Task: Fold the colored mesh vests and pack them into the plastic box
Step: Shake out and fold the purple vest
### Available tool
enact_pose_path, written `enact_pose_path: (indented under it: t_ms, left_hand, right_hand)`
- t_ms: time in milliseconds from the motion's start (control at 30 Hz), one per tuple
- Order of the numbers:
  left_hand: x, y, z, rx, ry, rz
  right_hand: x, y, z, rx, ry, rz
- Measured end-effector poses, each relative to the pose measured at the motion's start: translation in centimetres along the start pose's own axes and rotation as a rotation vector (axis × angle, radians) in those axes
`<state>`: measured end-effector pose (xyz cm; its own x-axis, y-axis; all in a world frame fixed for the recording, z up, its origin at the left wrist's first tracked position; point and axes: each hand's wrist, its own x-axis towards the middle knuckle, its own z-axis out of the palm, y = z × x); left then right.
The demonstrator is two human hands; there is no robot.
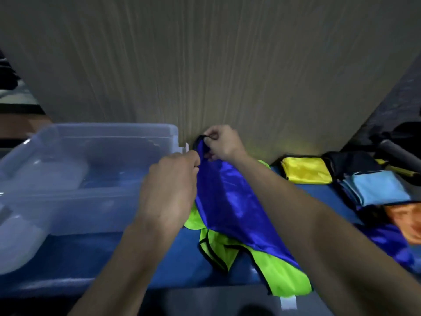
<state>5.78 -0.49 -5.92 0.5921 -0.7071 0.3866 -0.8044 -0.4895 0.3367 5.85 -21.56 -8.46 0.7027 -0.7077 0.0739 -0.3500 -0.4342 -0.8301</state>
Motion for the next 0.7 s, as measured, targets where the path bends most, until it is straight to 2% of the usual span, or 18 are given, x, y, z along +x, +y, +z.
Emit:
enact_pose_path:
  t_ms: [67,167,200,267,367,400,467,567,633,700]
  left_hand:
    - [-0.4,0.5,-0.1,0.111,-0.023,0.01]
    - [-1.6,1.8,1.0,0.051,0.003,0.107]
    - [-1.9,2.3,1.8,0.064,-0.053,0.153]
    - [-2.3,2.6,4.2,0.091,-0.272,0.165]
    - [-1.9,1.8,7.4,0.207,-0.539,0.179]
    - [-1.6,1.4,8.0,0.253,-0.583,0.165]
    - [-1.0,1.4,8.4,0.338,-0.591,0.092]
    - [-0.2,2.1,7.9,0.416,-0.516,-0.031]
    - [-0.4,2.6,7.7,0.378,-0.422,0.012]
    - [-1.0,3.2,8.4,0.196,-0.355,0.185]
  right_hand:
    - [0.6,1.3,1.7,-0.004,-0.005,-0.03]
    - [1.2,2.4,3.0,-0.039,-0.07,-0.081]
    - [1.4,2.6,3.4,-0.026,-0.104,-0.078]
    - [1.4,2.9,3.5,-0.01,-0.155,-0.085]
    - [0.1,3.4,2.3,0.007,-0.117,-0.175]
    - [-1.0,3.5,1.2,0.008,-0.107,-0.205]
    - [-3.9,4.5,-1.6,-0.063,-0.081,-0.249]
    - [-8.8,8.2,-6.8,-0.258,-0.038,-0.258]
    - [-11.8,11.0,-10.2,-0.346,0.039,-0.262]
    - [-14.4,13.7,-13.1,-0.399,0.12,-0.215]
